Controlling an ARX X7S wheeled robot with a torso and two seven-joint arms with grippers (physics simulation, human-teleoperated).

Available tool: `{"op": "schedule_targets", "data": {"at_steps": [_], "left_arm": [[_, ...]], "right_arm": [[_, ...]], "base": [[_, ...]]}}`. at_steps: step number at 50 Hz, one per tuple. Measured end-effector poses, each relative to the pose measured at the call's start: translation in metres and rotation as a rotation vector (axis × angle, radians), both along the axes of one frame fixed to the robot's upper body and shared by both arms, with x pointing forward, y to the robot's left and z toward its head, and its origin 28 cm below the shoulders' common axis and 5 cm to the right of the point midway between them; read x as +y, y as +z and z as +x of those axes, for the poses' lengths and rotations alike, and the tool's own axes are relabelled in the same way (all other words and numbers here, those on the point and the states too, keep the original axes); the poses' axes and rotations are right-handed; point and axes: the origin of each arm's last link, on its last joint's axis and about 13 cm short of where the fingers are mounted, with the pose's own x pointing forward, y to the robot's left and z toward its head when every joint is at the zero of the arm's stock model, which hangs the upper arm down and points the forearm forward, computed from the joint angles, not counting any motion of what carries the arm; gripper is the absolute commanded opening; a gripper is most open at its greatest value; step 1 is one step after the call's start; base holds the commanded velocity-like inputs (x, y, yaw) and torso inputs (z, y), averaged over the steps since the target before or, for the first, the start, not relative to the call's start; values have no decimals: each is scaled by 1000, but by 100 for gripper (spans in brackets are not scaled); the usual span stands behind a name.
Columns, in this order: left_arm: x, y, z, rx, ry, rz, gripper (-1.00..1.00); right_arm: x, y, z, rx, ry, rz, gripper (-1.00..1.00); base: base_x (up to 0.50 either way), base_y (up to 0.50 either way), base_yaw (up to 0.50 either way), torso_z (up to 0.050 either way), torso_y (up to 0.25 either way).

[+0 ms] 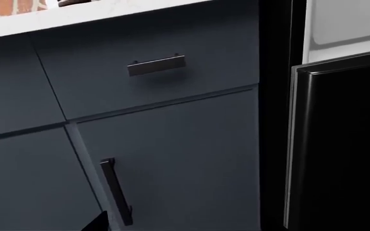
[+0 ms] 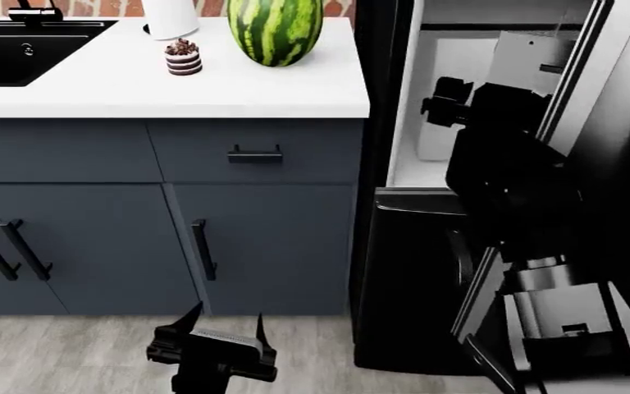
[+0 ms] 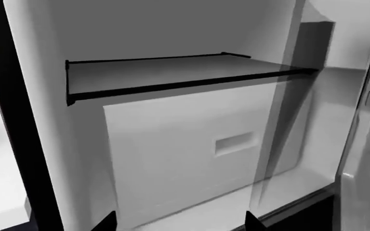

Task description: Open the fridge door

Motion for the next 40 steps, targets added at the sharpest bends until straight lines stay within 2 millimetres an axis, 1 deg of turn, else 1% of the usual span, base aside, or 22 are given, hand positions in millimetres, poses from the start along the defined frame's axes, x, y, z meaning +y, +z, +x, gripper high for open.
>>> {"op": "schedule_targets", "data": {"at_steps": [9,17,26,40], "left_arm": [[0,0,0,-1,-1,8,100],[0,0,0,-2,-4,12,100],[0,0,0,-1,-14,13,100],[-1,0,0,1,-33,19,100]], "right_arm": [[-11,-6,-10,1,-9,2,100],[-18,-8,-26,-34,-6,20,100],[-33,-13,-52,-96,-17,26,100],[-67,-26,-95,-188,-56,-14,100]], "base": [[0,0,0,0,0],[0,0,0,0,0],[0,0,0,0,0],[0,0,0,0,0]]}}
